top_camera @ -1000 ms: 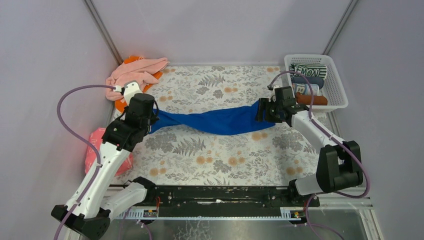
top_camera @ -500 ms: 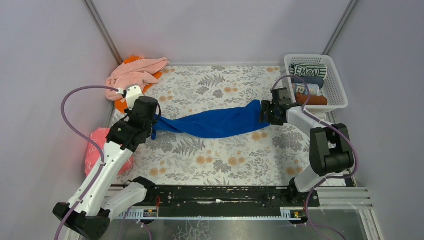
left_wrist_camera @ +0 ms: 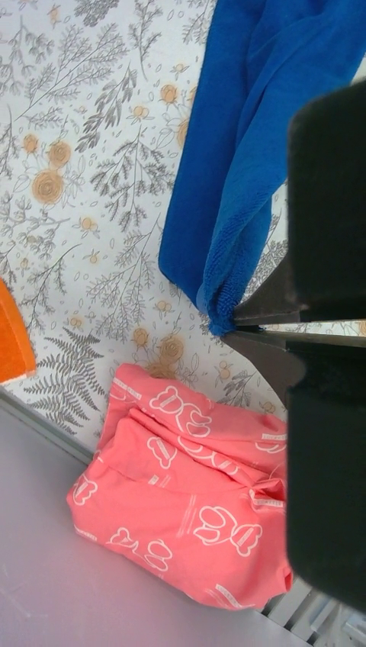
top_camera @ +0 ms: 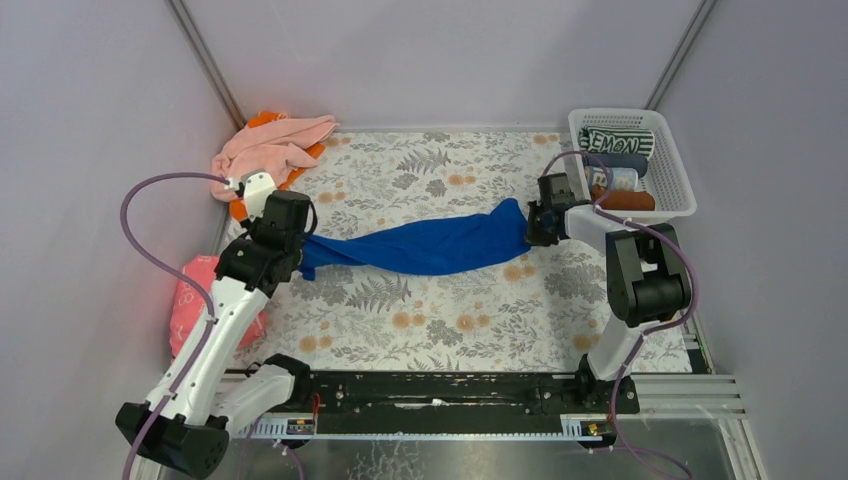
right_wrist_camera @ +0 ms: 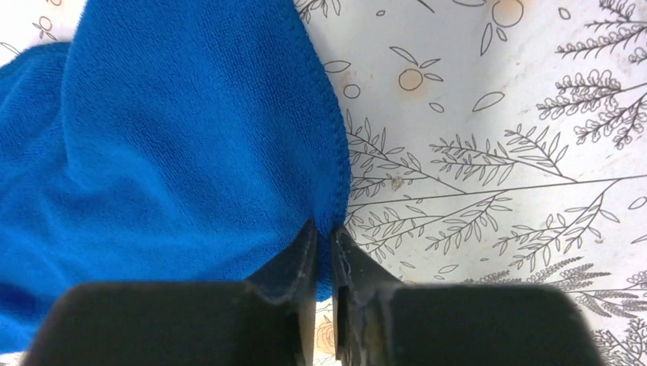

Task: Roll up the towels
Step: Flatten out the towel at the center of the board.

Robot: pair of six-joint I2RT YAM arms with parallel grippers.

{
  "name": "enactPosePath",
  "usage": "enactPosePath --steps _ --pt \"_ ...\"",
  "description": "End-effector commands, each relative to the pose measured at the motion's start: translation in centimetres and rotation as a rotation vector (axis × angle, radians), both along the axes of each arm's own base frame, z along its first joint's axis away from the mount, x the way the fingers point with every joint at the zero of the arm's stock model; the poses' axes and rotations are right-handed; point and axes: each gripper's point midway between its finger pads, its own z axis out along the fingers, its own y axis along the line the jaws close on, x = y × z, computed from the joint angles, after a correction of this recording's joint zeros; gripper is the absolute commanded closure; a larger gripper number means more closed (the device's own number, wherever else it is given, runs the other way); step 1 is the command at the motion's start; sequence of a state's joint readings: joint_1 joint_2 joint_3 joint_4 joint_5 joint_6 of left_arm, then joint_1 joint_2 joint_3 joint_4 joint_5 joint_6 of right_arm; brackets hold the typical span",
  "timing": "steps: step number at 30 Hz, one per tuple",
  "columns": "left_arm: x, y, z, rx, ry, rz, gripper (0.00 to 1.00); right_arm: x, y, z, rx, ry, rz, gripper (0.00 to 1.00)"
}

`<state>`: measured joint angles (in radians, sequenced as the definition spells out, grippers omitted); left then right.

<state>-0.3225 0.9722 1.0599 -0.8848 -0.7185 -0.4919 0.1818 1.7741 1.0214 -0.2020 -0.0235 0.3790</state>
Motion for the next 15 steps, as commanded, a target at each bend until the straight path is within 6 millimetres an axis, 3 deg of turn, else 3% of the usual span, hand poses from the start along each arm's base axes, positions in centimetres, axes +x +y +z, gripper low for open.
enactPosePath --steps 1,2,10,15 --pt "1.0 1.0 2.6 0.001 -0.100 0.036 1.00 1.0 -0.6 3.0 -0.034 -0.037 0.012 0.94" --pt "1.0 1.1 3.4 0.000 -0.116 0.038 1.00 1.2 -1.0 4.4 -0.053 -0.058 0.014 0.99" --pt "-1.0 2.9 8.0 0.034 -0.198 0.083 1.00 -0.5 -4.7 18.6 -0.242 -0.225 0.029 1.00" --pt "-1.8 3.5 8.7 0.048 -0.218 0.095 1.00 -0.6 -5.0 24.7 -0.258 -0.318 0.046 0.95"
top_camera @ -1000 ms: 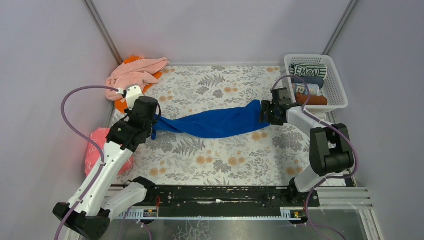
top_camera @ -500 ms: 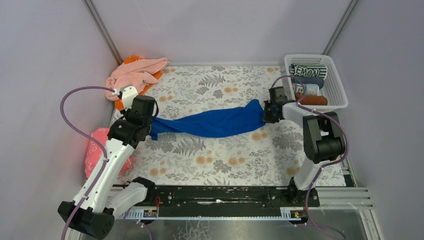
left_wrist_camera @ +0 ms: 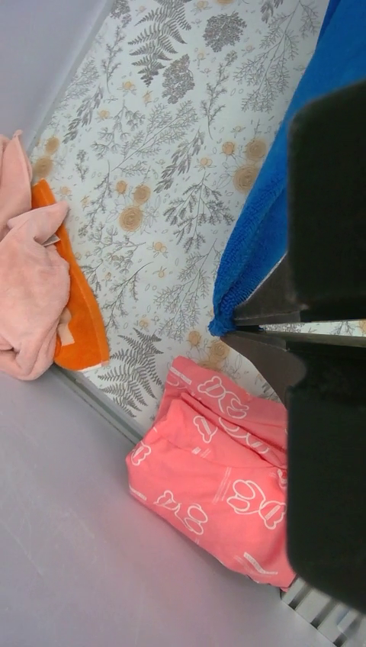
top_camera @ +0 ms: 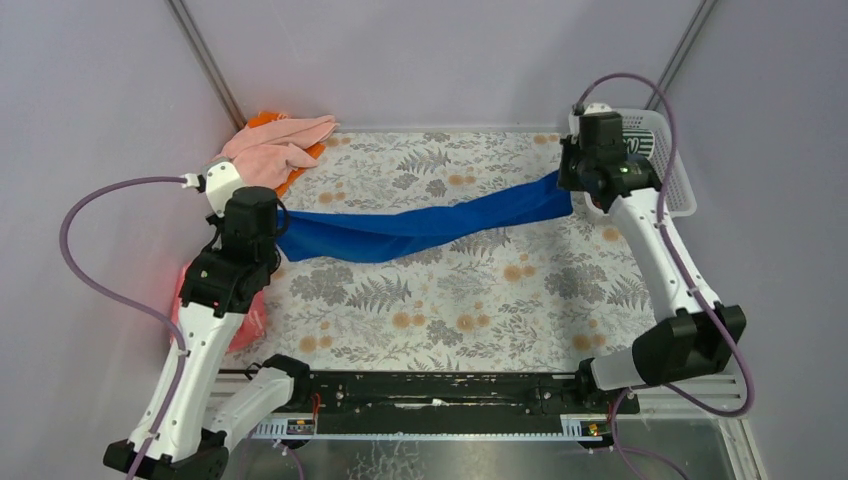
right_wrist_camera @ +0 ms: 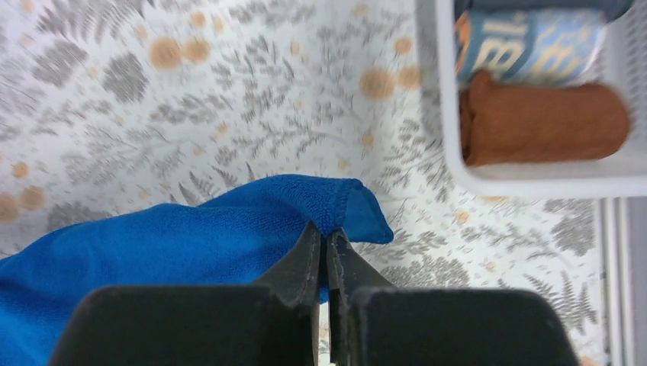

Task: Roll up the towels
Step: Flatten out the towel at the center of the board.

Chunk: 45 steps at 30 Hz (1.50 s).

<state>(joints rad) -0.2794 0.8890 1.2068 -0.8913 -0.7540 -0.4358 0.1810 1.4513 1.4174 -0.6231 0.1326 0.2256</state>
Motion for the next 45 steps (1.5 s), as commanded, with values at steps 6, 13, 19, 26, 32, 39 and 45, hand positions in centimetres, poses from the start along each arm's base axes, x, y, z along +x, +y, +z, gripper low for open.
enactPosePath --steps 6,13,19,26,32,39,45 --pt "1.4 0.5 -1.7 0.057 0.054 0.028 1.00 1.6 -2.2 2.8 -0.166 0.055 0.013 0.84" --pt "6.3 -0.9 -9.0 -0.015 0.236 -0.029 1.00 10.9 -1.2 -3.3 -0.049 0.059 -0.033 0.63" --pt "8.8 -0.4 -12.6 -0.063 0.357 -0.043 1.00 12.7 1.1 -6.3 0.051 0.104 0.020 0.53" --pt "8.7 -0.2 -14.7 -0.102 0.398 -0.059 1.00 8.2 0.9 -10.5 0.076 0.207 0.035 0.56" --pt "8.5 -0.3 -15.4 -0.114 0.406 -0.068 1.00 5.0 1.3 -14.2 0.118 0.287 0.030 0.63" --pt "8.3 -0.2 -15.5 -0.116 0.402 -0.067 1.00 4.3 2.8 -15.6 0.287 0.192 -0.058 0.61" --pt "8.3 -0.1 -15.5 -0.118 0.401 -0.067 1.00 4.4 4.0 -14.4 0.479 0.033 -0.156 0.61"
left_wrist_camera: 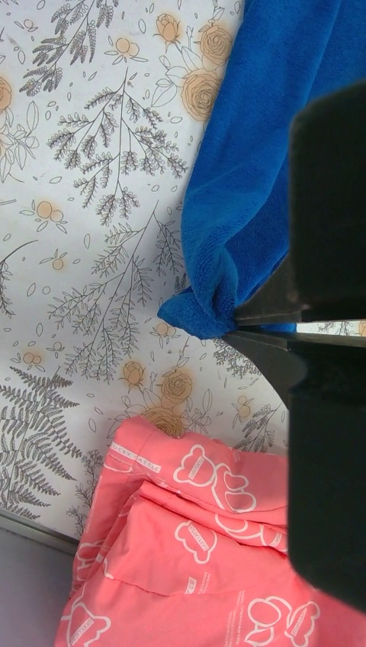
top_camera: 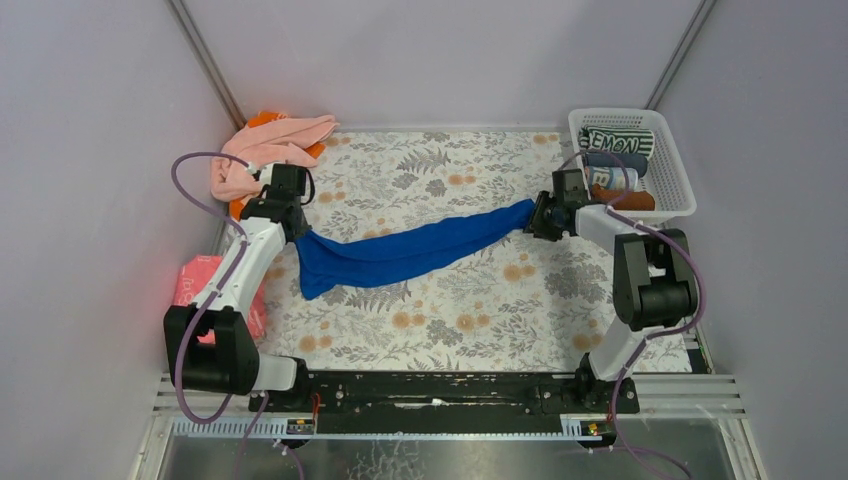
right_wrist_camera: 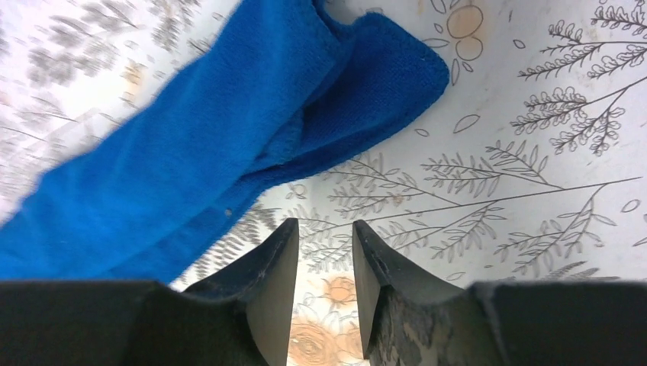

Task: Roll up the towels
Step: Flatten out the towel at the center of the board.

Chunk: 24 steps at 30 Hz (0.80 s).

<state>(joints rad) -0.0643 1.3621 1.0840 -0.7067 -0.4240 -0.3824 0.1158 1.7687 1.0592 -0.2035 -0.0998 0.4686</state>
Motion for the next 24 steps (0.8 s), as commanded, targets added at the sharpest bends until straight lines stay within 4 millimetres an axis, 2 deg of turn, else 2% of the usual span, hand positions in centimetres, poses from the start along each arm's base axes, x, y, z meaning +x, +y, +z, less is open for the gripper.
enactPosePath --steps 1,12,24 --pt "0.9 0.2 0.9 0.002 -0.064 -0.007 1.00 4.1 1.4 5.3 0.174 -0.268 -0.129 0.61" --pt "0.9 0.3 1.1 -0.005 -0.073 -0.005 1.00 5.0 0.4 4.4 0.248 -0.317 -0.296 0.61" --pt "0.9 0.4 1.1 -0.007 -0.075 -0.004 1.00 5.3 0.3 1.4 0.288 -0.273 -0.370 0.63"
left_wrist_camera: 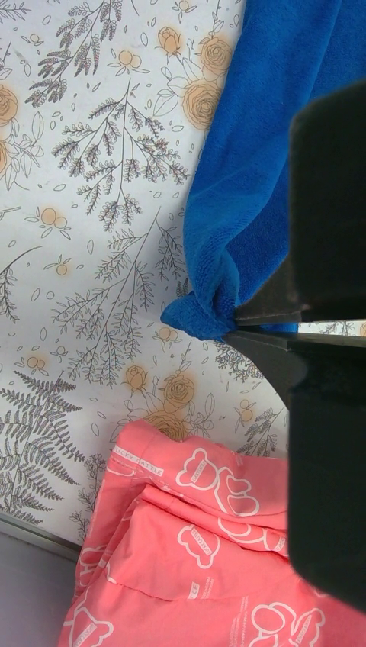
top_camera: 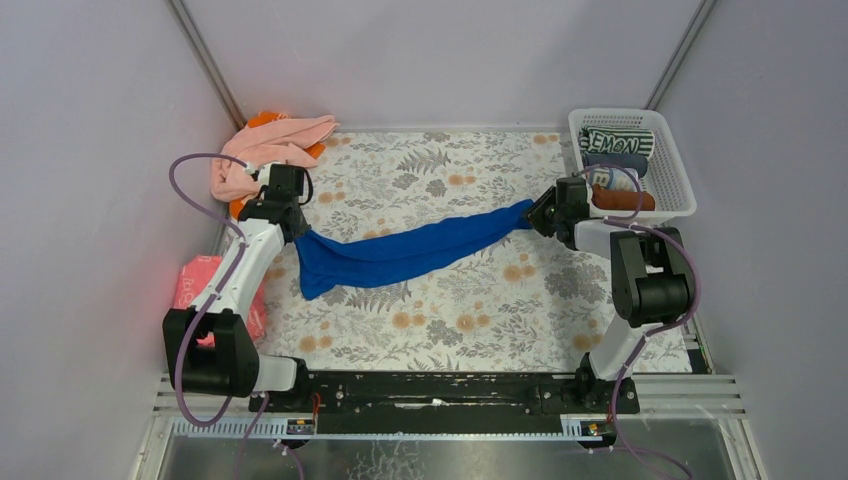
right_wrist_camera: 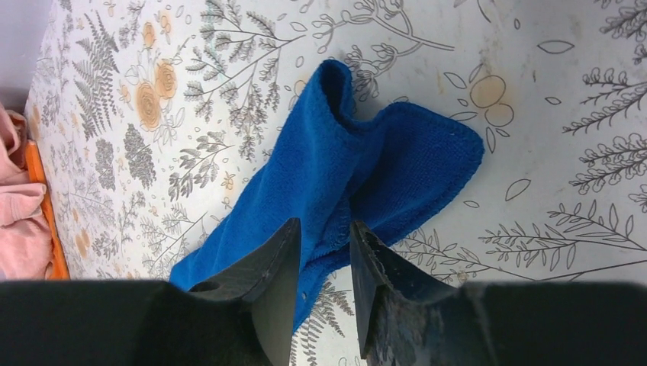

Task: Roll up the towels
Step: Flatten out the towel at the center of the board.

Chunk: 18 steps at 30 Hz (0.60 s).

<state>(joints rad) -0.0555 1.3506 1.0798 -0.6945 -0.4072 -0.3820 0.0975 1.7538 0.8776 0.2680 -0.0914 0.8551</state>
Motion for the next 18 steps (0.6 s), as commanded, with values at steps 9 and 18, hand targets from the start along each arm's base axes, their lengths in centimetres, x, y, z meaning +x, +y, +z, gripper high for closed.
enactPosePath --steps 9,18 --pt "0.77 0.47 0.75 0.007 -0.053 0.000 1.00 0.87 -0.71 -0.91 0.042 -0.026 -0.072 0.64" --pt "0.79 0.54 0.71 0.006 -0.053 0.002 1.00 1.29 -0.96 -0.24 0.065 -0.064 -0.086 0.80"
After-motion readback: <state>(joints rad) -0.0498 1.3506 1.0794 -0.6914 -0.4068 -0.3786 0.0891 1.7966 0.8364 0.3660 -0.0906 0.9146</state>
